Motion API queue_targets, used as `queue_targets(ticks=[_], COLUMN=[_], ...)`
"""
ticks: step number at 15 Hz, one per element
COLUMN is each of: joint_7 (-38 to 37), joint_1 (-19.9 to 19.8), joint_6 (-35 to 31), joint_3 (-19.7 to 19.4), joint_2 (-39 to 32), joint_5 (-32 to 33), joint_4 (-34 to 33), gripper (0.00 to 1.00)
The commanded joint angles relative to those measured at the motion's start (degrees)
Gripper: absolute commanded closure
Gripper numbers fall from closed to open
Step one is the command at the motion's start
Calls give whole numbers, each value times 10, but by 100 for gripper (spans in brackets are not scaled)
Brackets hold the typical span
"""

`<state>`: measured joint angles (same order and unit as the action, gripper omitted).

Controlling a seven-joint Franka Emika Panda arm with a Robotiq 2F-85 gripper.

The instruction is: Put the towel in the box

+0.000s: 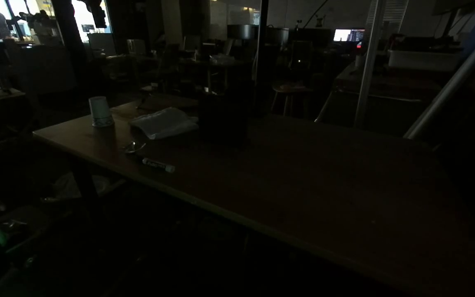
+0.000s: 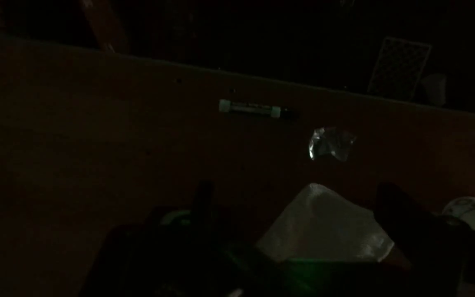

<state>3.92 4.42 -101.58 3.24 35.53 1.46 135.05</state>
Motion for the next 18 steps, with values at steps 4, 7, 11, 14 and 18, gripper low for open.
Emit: queue_targets(ticks=[4, 7, 11, 14, 18], joint_7=[49, 50, 62, 74, 86], joint_1=[49, 59, 66, 67, 64], joint_6=[-117, -157, -193, -220, -265], joint_3=[37, 57, 78, 84, 79], joint_2=[-123, -197, -307, -382, -469], joint_5=[7, 13, 29, 49, 68], joint_4=[-89, -144, -218, -253, -274], gripper=[0, 0, 0, 0, 0])
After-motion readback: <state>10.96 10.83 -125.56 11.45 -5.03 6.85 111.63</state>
